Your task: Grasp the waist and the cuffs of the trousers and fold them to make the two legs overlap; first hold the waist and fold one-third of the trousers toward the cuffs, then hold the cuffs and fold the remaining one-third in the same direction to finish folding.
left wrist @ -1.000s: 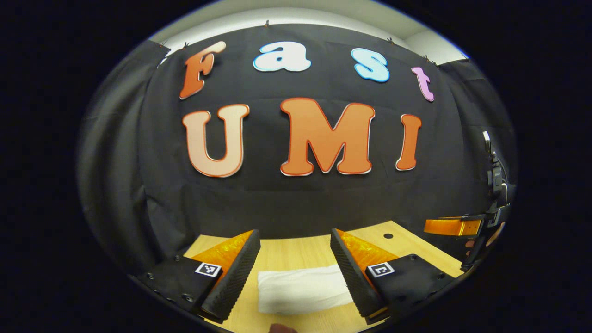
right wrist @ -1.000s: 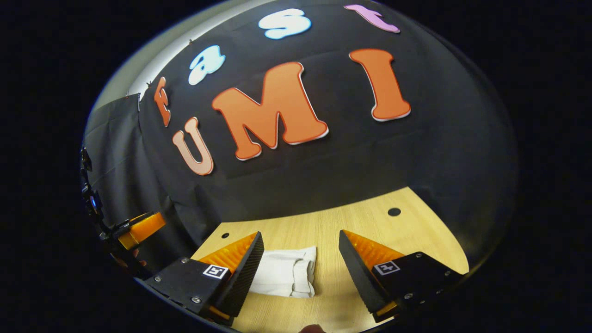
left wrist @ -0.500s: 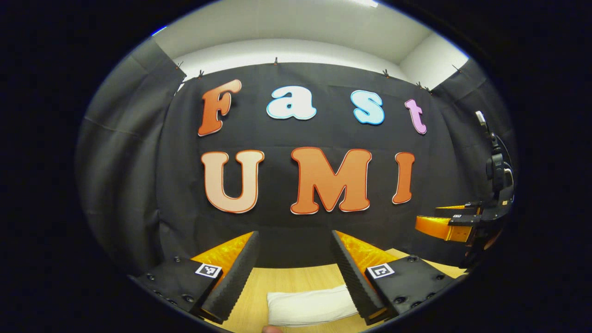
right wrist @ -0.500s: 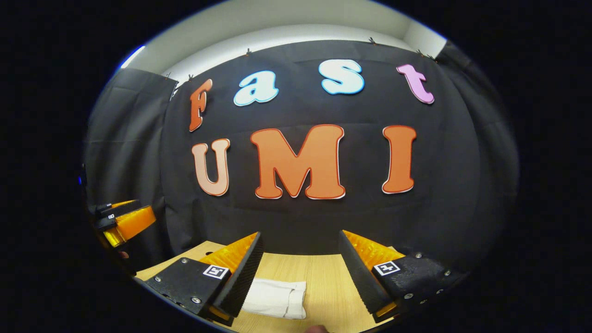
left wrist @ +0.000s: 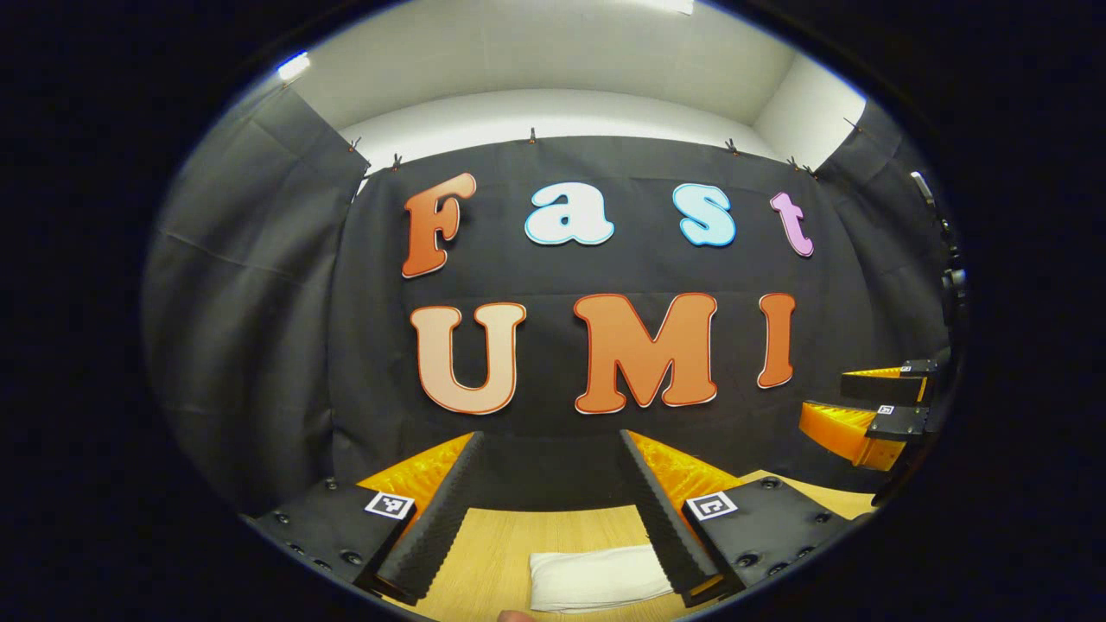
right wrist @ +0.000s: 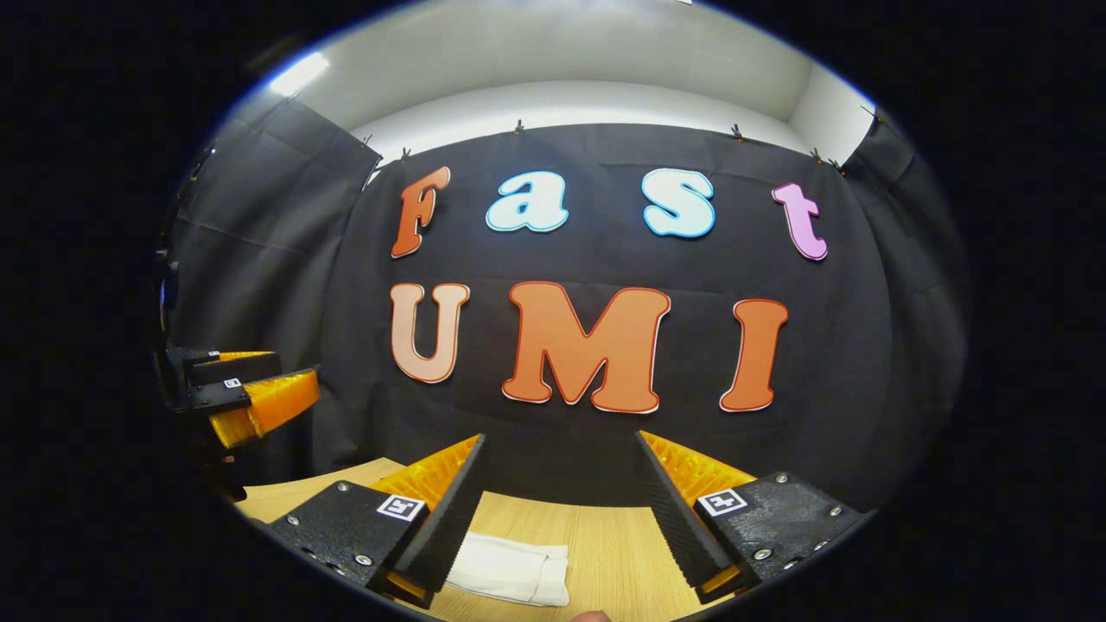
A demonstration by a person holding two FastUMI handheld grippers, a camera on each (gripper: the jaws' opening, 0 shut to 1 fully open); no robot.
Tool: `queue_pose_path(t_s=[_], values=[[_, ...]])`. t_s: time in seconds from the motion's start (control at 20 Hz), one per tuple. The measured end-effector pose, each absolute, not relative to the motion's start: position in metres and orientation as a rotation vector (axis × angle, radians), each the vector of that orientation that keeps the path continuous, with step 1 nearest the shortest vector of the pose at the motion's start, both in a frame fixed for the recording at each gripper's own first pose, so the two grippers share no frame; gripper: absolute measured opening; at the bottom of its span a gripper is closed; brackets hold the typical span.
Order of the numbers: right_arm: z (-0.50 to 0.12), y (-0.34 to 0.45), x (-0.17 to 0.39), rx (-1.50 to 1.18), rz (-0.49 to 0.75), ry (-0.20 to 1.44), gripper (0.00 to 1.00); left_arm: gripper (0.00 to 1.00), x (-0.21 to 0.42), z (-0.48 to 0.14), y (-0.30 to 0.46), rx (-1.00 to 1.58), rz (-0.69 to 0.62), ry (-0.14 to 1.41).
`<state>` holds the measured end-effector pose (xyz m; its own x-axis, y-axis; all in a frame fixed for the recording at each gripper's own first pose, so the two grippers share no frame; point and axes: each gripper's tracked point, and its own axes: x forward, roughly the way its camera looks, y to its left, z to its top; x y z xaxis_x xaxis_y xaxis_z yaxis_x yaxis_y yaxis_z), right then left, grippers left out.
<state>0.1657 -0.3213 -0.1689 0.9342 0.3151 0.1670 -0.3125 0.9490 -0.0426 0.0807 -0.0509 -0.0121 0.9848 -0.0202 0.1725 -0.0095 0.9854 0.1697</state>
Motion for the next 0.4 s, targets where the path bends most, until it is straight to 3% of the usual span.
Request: queue_pose_path(t_s=[0.4], values=[[-0.187, -0.334, 0.161, 0.003, 0.264, -0.117, 1.0, 0.96, 0.058, -0.01, -0.047, 0.185, -0.007, -0.199]])
